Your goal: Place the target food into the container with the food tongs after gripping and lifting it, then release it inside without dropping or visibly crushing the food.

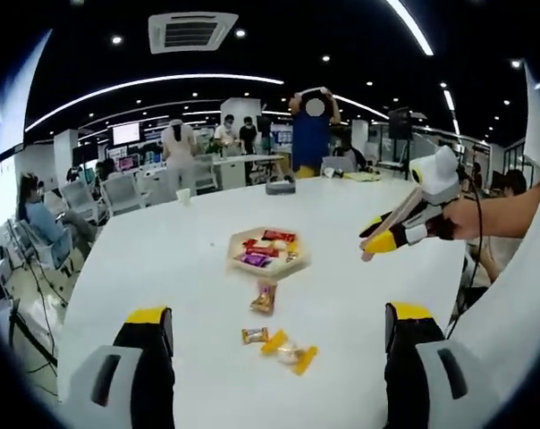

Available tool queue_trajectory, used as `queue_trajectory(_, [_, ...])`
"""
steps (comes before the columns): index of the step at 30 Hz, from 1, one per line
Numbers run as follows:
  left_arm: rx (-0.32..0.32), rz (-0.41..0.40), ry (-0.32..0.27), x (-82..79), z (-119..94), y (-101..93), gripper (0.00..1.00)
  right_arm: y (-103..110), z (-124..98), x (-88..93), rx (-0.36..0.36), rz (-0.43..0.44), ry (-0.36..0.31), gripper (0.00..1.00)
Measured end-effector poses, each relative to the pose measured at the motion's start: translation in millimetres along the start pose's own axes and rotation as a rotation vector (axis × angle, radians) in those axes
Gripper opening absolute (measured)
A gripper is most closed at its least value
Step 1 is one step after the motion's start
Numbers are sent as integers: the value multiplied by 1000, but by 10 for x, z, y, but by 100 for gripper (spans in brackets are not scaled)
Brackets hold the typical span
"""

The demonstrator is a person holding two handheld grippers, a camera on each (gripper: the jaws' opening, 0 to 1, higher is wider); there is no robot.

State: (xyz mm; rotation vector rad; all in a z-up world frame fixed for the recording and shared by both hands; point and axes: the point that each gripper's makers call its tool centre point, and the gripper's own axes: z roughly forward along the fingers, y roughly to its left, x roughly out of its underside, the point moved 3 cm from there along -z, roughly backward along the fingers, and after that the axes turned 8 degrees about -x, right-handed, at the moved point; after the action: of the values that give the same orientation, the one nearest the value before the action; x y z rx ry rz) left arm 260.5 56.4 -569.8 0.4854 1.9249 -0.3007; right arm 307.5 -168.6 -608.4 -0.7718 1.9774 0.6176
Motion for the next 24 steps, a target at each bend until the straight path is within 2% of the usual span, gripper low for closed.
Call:
queue_trajectory(7, [22,-3,13,93,-57,45,99,223,132,-10,-29,-14,24,27])
queue_trajectory(14, [35,-4,12,100,-91,103,99,398,280,-28,-55,-8,48,27])
queue_trajectory(24, [4,-11,14,90,-248,278,99,556,564,-59,-98,1,70,27])
